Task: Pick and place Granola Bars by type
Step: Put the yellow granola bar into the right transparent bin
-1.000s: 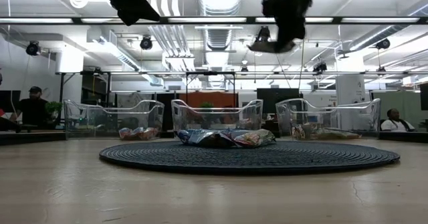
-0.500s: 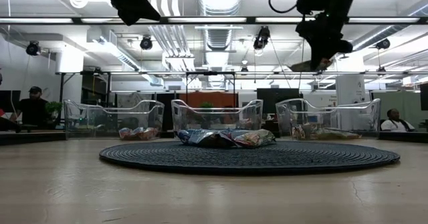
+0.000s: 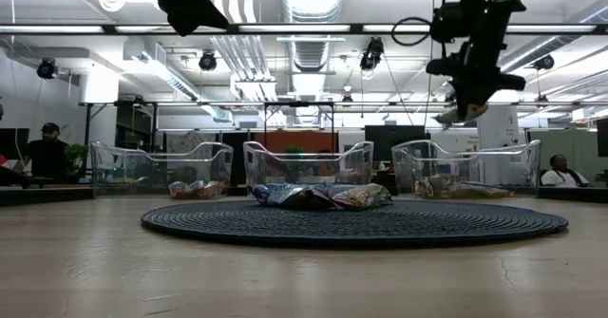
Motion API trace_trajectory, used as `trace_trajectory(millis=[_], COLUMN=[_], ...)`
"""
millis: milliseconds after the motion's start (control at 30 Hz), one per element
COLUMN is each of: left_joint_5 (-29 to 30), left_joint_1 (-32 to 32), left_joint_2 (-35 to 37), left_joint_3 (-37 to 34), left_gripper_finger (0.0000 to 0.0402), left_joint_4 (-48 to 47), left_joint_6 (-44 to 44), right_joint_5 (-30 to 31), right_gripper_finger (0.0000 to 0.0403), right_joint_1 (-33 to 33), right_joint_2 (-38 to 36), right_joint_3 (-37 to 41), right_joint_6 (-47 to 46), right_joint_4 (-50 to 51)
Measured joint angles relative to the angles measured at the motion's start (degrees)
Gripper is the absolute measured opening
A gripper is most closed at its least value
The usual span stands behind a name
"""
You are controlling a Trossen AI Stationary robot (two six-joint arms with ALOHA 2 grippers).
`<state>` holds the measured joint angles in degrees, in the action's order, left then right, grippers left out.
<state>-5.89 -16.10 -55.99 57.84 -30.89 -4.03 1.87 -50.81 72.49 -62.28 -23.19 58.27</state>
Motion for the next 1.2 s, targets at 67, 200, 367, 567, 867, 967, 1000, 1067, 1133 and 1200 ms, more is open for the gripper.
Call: trace_trajectory(millis=[67, 200, 367, 567, 867, 967, 1000, 1067, 1133, 1200], left_joint_5=[0.00, 0.00, 0.00, 0.00, 0.00, 0.00, 0.00, 0.00, 0.00, 0.00], left_joint_1=[0.00, 0.02, 0.01, 0.00, 0.02, 0.02, 0.02, 0.02, 0.02, 0.01], left_joint_2=[0.00, 0.00, 0.00, 0.00, 0.00, 0.00, 0.00, 0.00, 0.00, 0.00], left_joint_3=[0.00, 0.00, 0.00, 0.00, 0.00, 0.00, 0.00, 0.00, 0.00, 0.00], left_gripper_finger=[0.0000, 0.0000, 0.0000, 0.0000, 0.0000, 0.0000, 0.0000, 0.0000, 0.0000, 0.0000], left_joint_4=[0.04, 0.02, 0.04, 0.04, 0.07, 0.07, 0.07, 0.07, 0.07, 0.09], left_joint_6=[0.00, -0.01, -0.01, -0.01, 1.14, 1.15, 1.15, 1.15, 1.19, 1.22], right_joint_5=[-0.03, 0.11, 0.17, 0.33, 1.42, 1.63, 1.62, 1.53, 1.36, 1.32], right_gripper_finger=[0.0045, 0.0045, 0.0045, 0.0045, 0.0045, 0.0047, 0.0049, 0.0062, 0.0080, 0.0101], right_joint_1=[-0.20, -0.89, -2.20, -3.40, -3.50, -3.50, -3.52, -3.52, -3.52, -3.50], right_joint_2=[0.00, 0.00, 0.00, 0.00, 0.00, 0.00, 0.00, 0.00, 0.00, 0.00], right_joint_3=[2.02, 5.32, 7.63, 8.67, 8.62, 8.67, 8.67, 8.70, 8.70, 8.70], right_joint_6=[-1.22, -3.43, -5.31, -5.37, -6.70, -6.80, -6.77, -6.59, -6.59, -6.74], right_joint_4=[-1.46, -5.63, -8.34, -9.31, -10.85, -11.36, -11.35, -11.37, -11.35, -11.35])
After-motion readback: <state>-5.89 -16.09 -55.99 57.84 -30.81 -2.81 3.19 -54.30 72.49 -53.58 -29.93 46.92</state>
